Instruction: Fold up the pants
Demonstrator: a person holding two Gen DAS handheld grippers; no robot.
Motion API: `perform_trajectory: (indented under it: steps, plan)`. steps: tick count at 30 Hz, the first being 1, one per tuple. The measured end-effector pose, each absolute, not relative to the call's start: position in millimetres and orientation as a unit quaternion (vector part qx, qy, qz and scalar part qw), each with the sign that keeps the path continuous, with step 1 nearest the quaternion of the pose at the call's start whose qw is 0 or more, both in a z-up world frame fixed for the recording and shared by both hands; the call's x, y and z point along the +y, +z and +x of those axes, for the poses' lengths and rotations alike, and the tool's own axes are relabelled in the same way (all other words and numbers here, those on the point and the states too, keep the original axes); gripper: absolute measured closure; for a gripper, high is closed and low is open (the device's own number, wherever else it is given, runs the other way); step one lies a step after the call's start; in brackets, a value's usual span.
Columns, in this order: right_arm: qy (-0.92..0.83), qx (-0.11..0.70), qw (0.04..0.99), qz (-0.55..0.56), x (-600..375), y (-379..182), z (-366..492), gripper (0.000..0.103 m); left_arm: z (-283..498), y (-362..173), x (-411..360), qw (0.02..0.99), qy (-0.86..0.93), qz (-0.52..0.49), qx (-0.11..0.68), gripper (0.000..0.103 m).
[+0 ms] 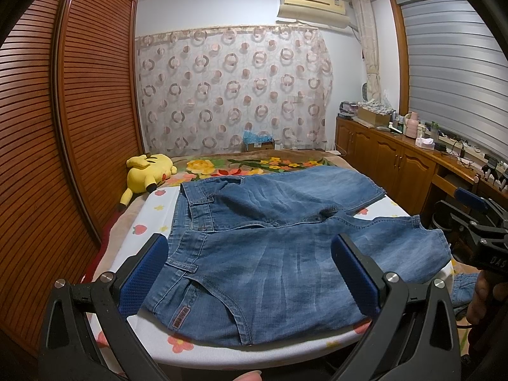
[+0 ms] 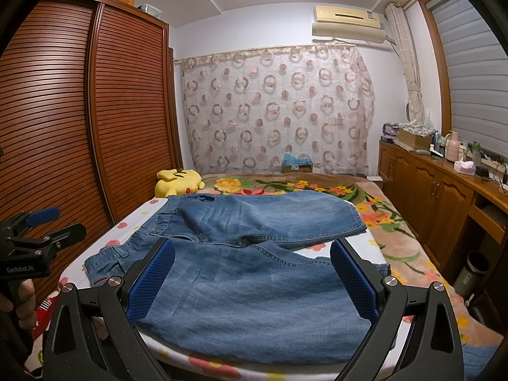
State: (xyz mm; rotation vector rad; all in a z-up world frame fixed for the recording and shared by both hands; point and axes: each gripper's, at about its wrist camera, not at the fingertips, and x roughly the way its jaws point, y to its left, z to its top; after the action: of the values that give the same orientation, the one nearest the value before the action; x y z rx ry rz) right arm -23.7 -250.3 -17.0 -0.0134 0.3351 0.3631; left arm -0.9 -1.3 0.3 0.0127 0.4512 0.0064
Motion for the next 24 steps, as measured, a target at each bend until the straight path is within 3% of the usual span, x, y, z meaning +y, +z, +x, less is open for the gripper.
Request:
perform_trajectory:
  steps: [24]
  plan:
    - [0.183,0.179,0.967,-0.005,-252.8,-21.2,-19.9,0.004,7.3,-4.1,0.6,0.970,0.001,0.001,0.243,0.000]
